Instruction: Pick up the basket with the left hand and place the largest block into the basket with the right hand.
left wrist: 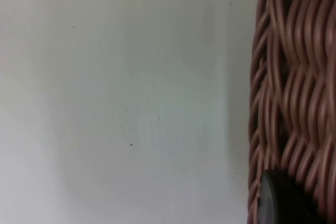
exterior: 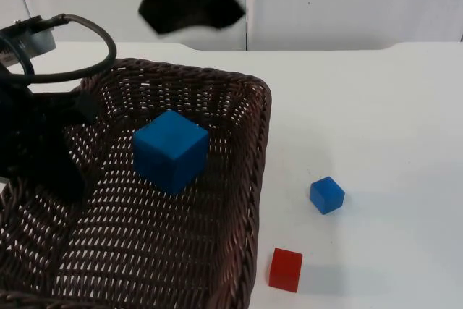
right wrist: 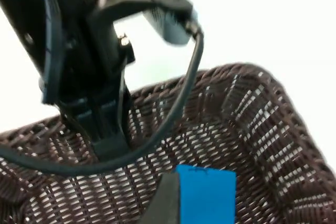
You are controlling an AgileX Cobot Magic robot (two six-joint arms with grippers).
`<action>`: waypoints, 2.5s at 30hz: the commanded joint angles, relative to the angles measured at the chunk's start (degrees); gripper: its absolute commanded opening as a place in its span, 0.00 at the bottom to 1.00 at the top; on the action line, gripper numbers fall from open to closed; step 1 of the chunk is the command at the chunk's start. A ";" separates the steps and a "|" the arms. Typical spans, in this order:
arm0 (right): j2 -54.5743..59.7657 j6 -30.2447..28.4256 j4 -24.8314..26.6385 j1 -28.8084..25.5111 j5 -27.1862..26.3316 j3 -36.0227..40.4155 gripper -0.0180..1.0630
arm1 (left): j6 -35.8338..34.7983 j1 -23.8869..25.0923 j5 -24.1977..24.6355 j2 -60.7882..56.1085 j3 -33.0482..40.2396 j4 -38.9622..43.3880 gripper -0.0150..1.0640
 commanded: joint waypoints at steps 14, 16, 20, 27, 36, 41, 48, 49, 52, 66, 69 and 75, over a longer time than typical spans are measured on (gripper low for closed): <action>-7.64 -0.23 -0.62 0.20 1.07 -0.11 0.75 | 0.01 -0.32 -3.09 -0.85 -0.16 -1.65 0.01; -7.93 0.07 -1.52 0.20 1.07 -0.11 0.75 | 0.27 -0.32 -4.19 -0.65 -0.16 -2.38 0.01; -8.27 0.44 -2.00 0.20 1.07 -0.11 0.75 | 0.27 -0.32 -6.74 1.05 -0.61 -2.80 0.01; -8.71 0.44 -1.89 0.20 1.85 -0.11 0.75 | 0.52 -0.32 -7.28 9.81 -7.76 -3.06 0.01; -8.96 1.09 -1.89 0.20 3.57 -0.11 0.75 | 0.86 -0.32 -5.09 21.74 -21.73 -3.51 0.01; -10.65 2.11 -2.69 0.20 3.57 -0.11 0.75 | 1.05 -0.32 -2.73 28.53 -29.12 -3.51 0.01; -14.38 3.05 -3.46 0.20 5.75 -0.11 0.75 | 2.29 -0.32 0.09 36.21 -36.53 -3.51 0.01; -14.38 3.05 -3.46 0.20 5.75 -0.11 0.75 | 2.29 -0.32 0.09 36.21 -36.53 -3.51 0.01; -15.44 3.05 -3.46 0.20 6.51 -0.11 0.75 | 2.58 -0.32 0.43 37.54 -37.36 -3.51 0.01; -15.98 3.56 -3.60 0.20 8.40 -0.11 0.75 | 2.81 -0.32 2.68 37.88 -37.48 -4.74 0.85; -15.98 3.67 -3.60 0.20 8.63 -0.11 0.75 | 2.81 -0.32 2.95 37.76 -37.48 -4.83 0.99; -15.98 3.67 -3.43 0.20 8.63 -0.11 0.75 | 2.81 -0.18 2.17 34.62 -37.48 -3.51 0.99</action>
